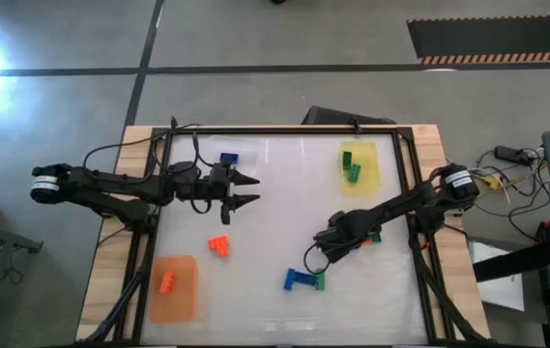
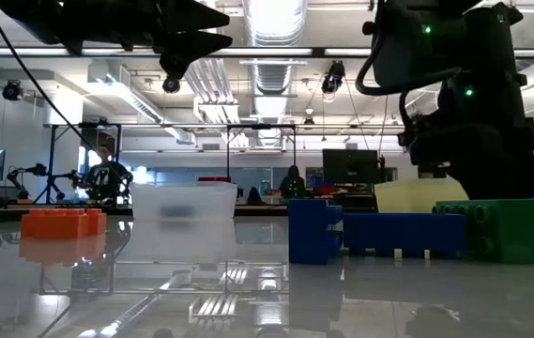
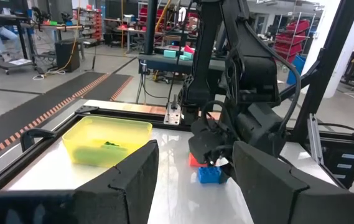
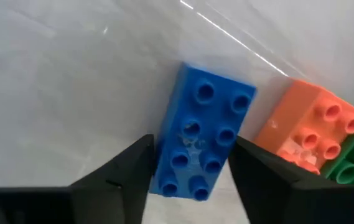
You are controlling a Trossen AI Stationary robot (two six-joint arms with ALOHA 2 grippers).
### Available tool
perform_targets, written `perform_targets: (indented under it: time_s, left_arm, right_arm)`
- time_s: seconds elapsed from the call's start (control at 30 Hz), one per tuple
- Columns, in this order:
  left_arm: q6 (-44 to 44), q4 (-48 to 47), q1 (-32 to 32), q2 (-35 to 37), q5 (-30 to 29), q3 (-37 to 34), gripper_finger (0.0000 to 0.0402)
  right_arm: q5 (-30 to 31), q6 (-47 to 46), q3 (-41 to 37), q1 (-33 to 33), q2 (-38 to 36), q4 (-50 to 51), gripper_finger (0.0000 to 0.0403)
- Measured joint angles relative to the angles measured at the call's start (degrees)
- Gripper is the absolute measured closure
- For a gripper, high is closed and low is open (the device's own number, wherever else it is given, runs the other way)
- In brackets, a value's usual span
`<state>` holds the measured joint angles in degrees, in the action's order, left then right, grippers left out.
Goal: Sort & place blocks by color
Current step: Put the blue game piece into the transparent bin
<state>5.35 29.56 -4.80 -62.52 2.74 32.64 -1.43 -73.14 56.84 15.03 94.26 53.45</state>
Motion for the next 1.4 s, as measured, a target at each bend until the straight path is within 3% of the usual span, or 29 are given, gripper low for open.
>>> perform_targets:
  time_s: [0.13,0.37,0.57,0.73,0.83,1.1,1.2,1.4]
  left_arm:
    - [0.27,-0.01,0.01,0.02,0.0,0.06,0.021]
    - [2.14,0.08,0.05,0.04,0.0,0.12,0.021]
    - [3.41,0.09,0.38,0.0,0.0,0.14,0.021]
    - [3.41,2.87,1.25,-0.02,0.02,-0.02,0.021]
    - [3.43,3.45,1.93,-0.02,0.02,-0.02,0.021]
    - [3.79,5.36,3.84,-0.11,0.02,-0.17,0.021]
    - [4.79,6.11,4.17,-0.13,0.02,-0.2,0.021]
    - [6.01,8.12,4.29,-1.19,0.02,-0.24,0.021]
  right_arm:
    - [0.15,2.14,0.08,-0.02,0.04,-0.39,0.0276]
    - [3.97,7.65,0.28,-0.04,-4.3,-0.31,0.0277]
    - [13.35,18.99,0.49,0.0,-10.55,-5.64,0.0277]
    - [21.48,35.89,-1.15,0.09,-14.88,-20.7,0.0277]
    - [24.22,47.5,-3.54,0.11,-16.44,-35.57,0.0277]
    - [23.38,71.3,-11.36,-0.67,-14.54,-75.76,0.0277]
    - [21.64,75.01,-12.22,-1.25,-12.96,-82.45,0.0277]
    - [20.44,77.45,-12.22,-1.95,-11.52,-85.75,0.0277]
